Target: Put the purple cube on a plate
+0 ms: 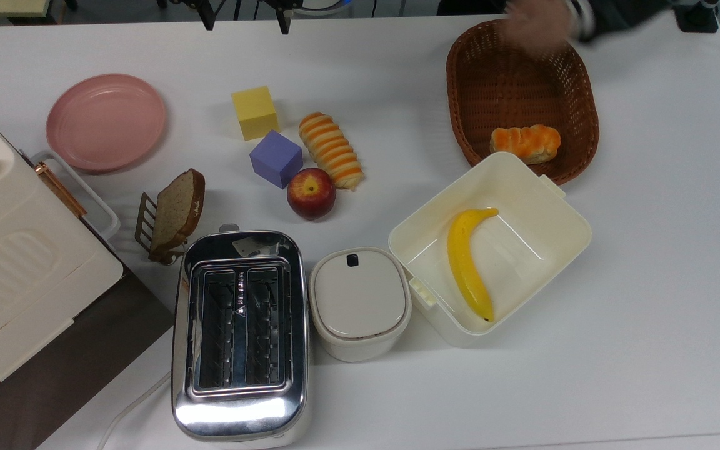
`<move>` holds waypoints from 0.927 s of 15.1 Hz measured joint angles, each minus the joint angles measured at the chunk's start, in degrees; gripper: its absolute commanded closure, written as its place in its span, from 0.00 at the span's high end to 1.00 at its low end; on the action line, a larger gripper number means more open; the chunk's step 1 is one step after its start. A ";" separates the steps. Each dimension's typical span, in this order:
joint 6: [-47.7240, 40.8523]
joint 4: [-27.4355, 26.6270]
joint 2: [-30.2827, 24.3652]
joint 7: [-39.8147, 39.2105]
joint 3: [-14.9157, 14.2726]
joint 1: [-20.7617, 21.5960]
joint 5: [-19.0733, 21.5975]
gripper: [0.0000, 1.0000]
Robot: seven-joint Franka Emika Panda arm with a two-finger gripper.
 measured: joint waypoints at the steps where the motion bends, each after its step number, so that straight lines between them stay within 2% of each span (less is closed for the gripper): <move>1: 0.00 0.00 -0.07 0.01 -0.03 -0.01 0.00 1.00; 14: -2.76 0.01 -0.42 0.32 -0.13 -0.03 0.00 1.00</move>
